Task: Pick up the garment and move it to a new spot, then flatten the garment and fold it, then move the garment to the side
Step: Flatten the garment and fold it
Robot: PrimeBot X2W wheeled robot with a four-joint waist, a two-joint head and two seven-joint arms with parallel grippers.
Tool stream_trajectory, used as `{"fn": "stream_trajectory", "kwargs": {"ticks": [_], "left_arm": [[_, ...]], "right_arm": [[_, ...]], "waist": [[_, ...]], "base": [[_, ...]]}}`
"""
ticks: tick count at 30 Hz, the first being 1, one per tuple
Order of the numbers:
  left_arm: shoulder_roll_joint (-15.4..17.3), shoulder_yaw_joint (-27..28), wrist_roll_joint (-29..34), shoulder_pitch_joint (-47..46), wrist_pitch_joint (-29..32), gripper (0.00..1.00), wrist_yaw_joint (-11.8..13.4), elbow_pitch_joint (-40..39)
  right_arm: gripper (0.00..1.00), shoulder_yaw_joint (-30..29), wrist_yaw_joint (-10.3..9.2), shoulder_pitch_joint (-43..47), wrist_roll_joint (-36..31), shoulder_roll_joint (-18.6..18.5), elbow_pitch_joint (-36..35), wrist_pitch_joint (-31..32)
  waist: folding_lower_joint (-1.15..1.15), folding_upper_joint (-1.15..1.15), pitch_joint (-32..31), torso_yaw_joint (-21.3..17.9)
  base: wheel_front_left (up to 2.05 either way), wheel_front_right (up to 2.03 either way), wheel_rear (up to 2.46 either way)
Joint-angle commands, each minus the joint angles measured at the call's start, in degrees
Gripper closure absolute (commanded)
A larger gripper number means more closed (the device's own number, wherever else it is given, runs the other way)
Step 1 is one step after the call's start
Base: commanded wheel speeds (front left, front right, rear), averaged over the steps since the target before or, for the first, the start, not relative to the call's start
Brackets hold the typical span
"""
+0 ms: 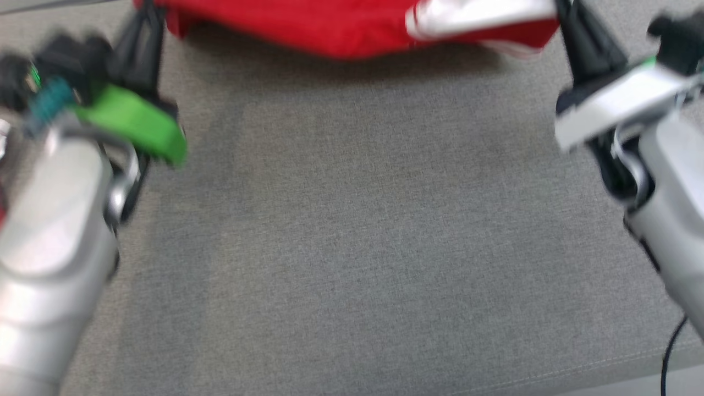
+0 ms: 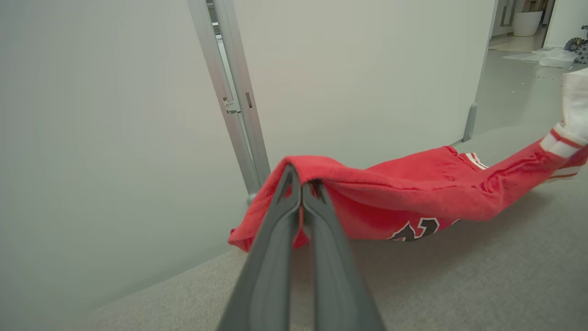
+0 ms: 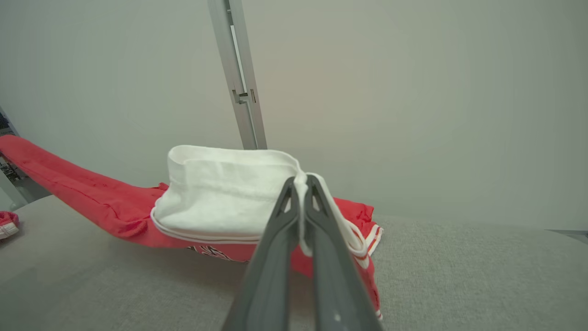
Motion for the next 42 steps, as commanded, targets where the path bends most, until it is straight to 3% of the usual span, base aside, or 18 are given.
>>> {"fn": "stream_trajectory", "kwargs": {"ticks": [1, 9, 18, 32, 42], "left_arm": [[0.6, 1.0, 1.2, 4.7, 0.0, 1.00, 1.0, -1.8], [-1.2, 9.2, 0.9, 29.3, 0.0, 1.00, 4.9, -10.9], [-5.3, 16.0, 2.8, 46.7, 0.0, 1.00, 3.7, -13.8], [-9.4, 19.3, 7.1, 59.2, 0.0, 1.00, 1.2, -12.8], [-10.4, 19.1, 9.7, 60.0, 0.0, 1.00, 0.3, -13.2]], "right_arm": [[1.00, -0.2, -0.08, 4.0, 1.0, -0.8, -2.0, -0.2], [1.00, -1.3, -0.08, 25.6, 2.3, -2.5, -11.2, -0.2], [1.00, -3.3, -0.09, 45.2, 0.7, -2.9, -17.0, 0.4], [1.00, -12.9, -0.09, 67.1, -4.9, 2.0, -28.2, 7.5], [1.00, -17.4, -0.09, 68.0, -6.8, 5.0, -31.7, 10.8]], "waist": [[0.00, 0.00, -3.0, 1.3], [0.00, 0.00, -7.7, 1.9], [0.00, 0.00, -12.6, 2.2], [0.00, 0.00, -15.5, 1.2], [0.00, 0.00, -16.2, 2.3]], "base": [[0.00, 0.00, 0.00], [0.00, 0.00, 0.00], [0.00, 0.00, 0.00], [0.00, 0.00, 0.00], [0.00, 0.00, 0.00]]}}
